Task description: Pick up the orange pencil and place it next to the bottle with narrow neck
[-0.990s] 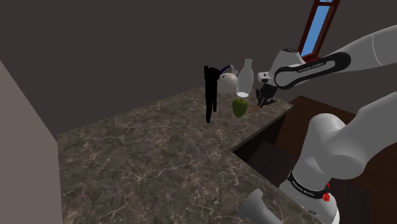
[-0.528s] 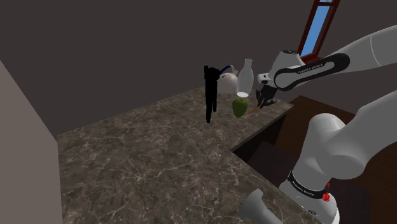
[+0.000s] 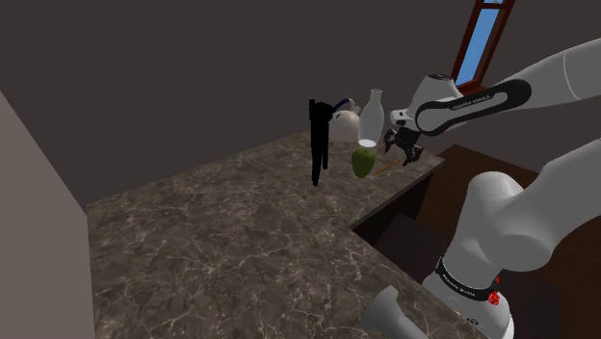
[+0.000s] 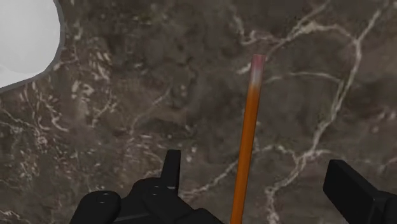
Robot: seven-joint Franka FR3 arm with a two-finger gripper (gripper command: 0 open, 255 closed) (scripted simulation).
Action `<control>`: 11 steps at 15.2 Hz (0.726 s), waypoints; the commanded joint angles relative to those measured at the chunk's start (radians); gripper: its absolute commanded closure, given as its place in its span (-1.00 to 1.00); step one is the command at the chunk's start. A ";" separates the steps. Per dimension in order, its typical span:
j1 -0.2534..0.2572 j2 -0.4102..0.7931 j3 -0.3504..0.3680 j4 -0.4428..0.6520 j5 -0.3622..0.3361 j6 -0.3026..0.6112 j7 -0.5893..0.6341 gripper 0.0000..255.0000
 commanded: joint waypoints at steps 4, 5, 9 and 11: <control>-0.080 -0.106 0.126 0.023 0.021 -0.150 -0.004 -1.00; -0.080 -0.106 0.126 0.023 0.021 -0.150 -0.004 -1.00; -0.080 -0.106 0.126 0.023 0.021 -0.150 -0.004 -1.00; -0.080 -0.106 0.126 0.023 0.021 -0.150 -0.004 -1.00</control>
